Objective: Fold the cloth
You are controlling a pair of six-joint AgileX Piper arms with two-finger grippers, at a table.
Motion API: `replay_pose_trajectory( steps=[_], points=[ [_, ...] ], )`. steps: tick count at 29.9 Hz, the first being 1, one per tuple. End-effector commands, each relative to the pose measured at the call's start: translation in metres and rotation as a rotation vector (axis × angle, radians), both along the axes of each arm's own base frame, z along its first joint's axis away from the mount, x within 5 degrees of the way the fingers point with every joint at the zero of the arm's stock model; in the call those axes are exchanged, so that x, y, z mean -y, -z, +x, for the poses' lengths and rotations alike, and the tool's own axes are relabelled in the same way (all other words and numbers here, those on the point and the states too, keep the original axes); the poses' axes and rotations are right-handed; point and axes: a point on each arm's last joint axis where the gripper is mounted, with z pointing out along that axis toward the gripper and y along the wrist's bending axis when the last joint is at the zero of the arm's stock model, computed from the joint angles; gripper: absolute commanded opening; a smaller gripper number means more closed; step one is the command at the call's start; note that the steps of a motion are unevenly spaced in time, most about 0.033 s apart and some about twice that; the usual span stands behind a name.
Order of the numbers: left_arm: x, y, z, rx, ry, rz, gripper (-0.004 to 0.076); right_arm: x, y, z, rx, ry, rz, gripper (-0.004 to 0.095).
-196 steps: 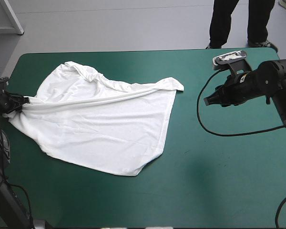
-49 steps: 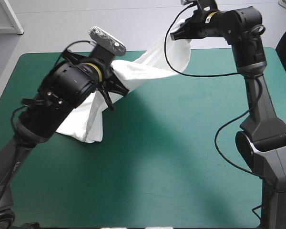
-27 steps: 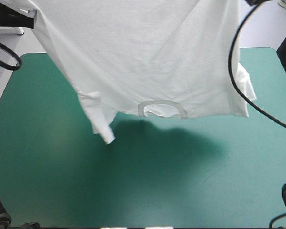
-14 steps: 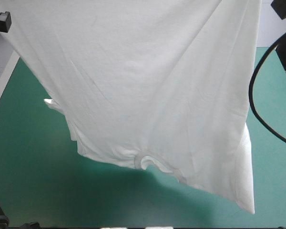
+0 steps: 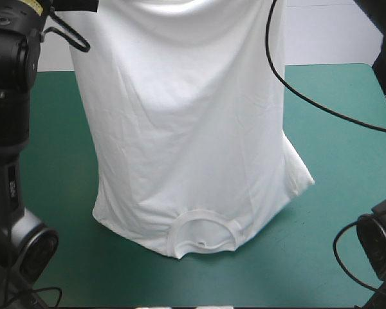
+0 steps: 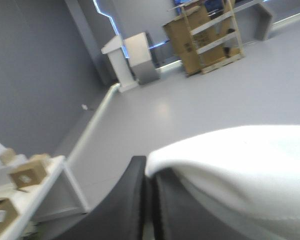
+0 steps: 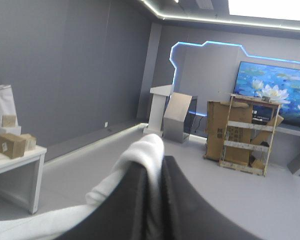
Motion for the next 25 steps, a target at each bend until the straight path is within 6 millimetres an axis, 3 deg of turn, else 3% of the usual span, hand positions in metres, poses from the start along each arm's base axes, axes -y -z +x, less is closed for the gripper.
replay_pose_trajectory(
  steps=[1, 5, 9, 16, 19, 25],
  points=[
    [-0.033, -0.015, 0.021, 0.199, 0.162, -0.206, 0.0025, 0.011, -0.025, -0.008, 0.295, 0.051, 0.123, -0.0017],
    [-0.067, -0.014, 0.044, 0.292, 0.241, -0.326, 0.0018, 0.017, -0.025, 0.012, 0.485, 0.097, 0.213, -0.0017],
    [-0.092, -0.015, 0.044, 0.304, 0.181, -0.285, 0.0019, 0.030, -0.024, 0.017, 0.491, 0.136, 0.211, -0.0017],
    [-0.091, -0.001, 0.053, 0.183, 0.184, -0.193, 0.0019, 0.048, -0.006, 0.035, 0.217, 0.147, 0.166, -0.0017],
    [-0.090, 0.019, 0.070, 0.053, 0.189, -0.189, 0.0019, 0.050, 0.019, 0.056, -0.017, 0.150, 0.110, -0.0017],
    [-0.088, 0.086, 0.118, -0.342, 0.205, -0.196, 0.0019, 0.049, 0.107, 0.123, -0.560, 0.144, -0.019, -0.0017]
  ],
)
